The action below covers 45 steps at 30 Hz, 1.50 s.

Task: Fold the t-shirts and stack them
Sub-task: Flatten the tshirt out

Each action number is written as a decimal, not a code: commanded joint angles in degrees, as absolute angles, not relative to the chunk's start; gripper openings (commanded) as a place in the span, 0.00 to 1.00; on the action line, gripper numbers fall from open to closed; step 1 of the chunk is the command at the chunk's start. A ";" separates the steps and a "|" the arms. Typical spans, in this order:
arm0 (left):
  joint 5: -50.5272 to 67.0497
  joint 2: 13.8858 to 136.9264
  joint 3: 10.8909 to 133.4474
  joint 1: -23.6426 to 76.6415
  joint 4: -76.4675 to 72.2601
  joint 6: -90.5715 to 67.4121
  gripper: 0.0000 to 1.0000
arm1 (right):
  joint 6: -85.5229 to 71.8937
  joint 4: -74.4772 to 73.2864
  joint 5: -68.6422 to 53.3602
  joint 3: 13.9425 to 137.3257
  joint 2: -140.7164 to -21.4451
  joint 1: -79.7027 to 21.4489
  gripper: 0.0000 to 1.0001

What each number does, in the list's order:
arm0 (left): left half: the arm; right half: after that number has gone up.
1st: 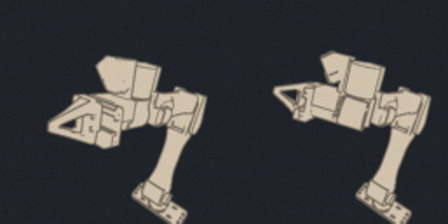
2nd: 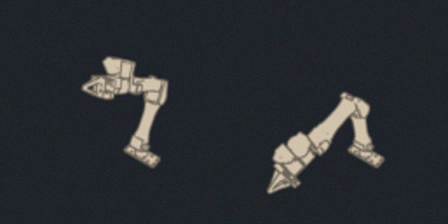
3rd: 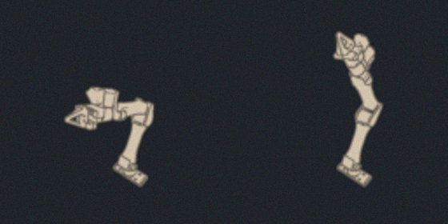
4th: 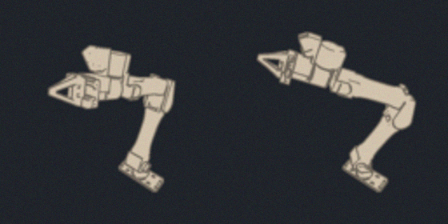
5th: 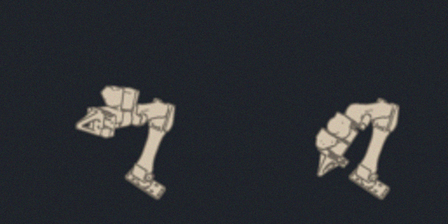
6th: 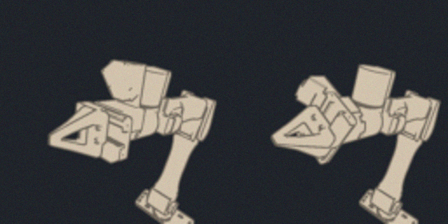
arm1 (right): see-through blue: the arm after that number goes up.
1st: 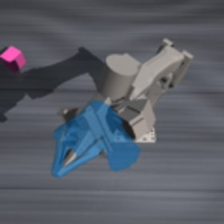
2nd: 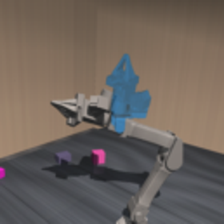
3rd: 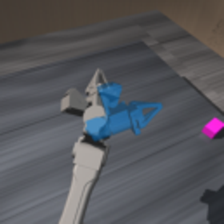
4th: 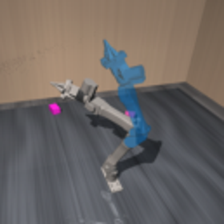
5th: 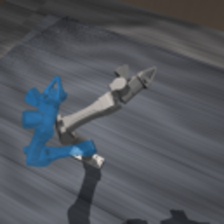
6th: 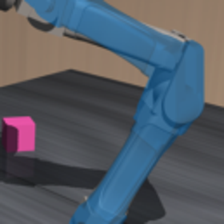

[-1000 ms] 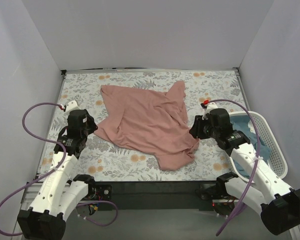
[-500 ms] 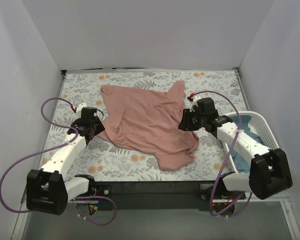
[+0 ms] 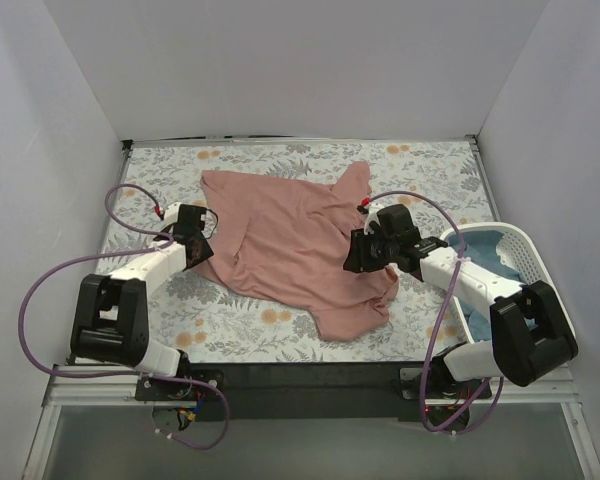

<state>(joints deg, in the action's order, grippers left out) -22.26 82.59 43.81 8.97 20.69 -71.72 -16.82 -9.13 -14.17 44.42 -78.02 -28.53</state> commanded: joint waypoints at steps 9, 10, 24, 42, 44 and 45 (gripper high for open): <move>-27.42 89.29 51.24 8.26 18.54 -70.76 0.30 | -16.79 -5.27 -12.66 40.08 -76.20 -29.00 0.43; -27.42 90.08 51.59 8.26 18.63 -70.66 0.29 | -16.79 -5.19 -12.66 39.90 -76.11 -29.00 0.43; -28.83 95.80 50.36 8.00 19.34 -71.54 0.22 | -16.87 -2.20 -9.85 34.98 -81.30 -29.00 0.46; -32.43 83.50 51.06 7.73 24.08 -72.07 0.00 | -18.81 -3.60 -7.82 34.10 -83.94 -28.92 0.60; -32.96 81.05 51.41 7.56 25.48 -72.33 0.00 | -18.72 -3.52 -7.73 34.01 -83.94 -29.00 0.60; -33.05 80.08 51.42 7.47 26.18 -72.68 0.00 | -18.81 -3.52 -7.73 34.01 -83.94 -28.92 0.60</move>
